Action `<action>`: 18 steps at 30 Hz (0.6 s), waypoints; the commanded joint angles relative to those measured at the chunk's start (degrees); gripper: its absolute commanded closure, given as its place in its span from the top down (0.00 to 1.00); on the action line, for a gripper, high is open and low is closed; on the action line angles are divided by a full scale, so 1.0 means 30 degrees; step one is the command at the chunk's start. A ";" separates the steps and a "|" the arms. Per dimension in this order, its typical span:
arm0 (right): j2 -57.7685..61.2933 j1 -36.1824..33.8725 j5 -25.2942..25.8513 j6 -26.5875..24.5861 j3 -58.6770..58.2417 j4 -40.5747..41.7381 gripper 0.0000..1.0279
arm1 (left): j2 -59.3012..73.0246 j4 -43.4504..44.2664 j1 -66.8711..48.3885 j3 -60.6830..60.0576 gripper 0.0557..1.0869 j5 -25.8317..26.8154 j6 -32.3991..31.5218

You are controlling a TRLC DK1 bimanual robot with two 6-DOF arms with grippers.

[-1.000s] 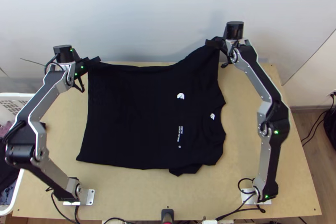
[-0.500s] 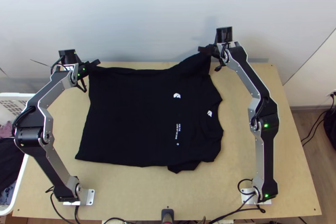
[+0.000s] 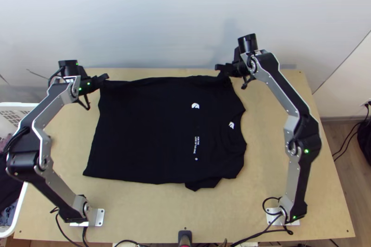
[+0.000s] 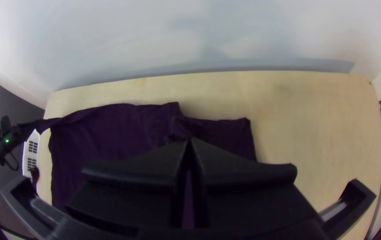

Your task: Fold the t-shirt

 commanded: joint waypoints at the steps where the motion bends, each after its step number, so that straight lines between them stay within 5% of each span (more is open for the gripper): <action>1: -0.3380 0.0211 -0.1699 0.0228 -0.4098 -0.0429 0.03 | -0.2127 -0.0954 0.0882 -0.1943 0.04 0.0769 0.1158; 18: -1.0411 0.0943 -0.3662 0.0199 -1.2623 -0.0692 0.03 | -0.7136 -0.2067 0.1146 -0.6572 0.04 0.1677 0.2360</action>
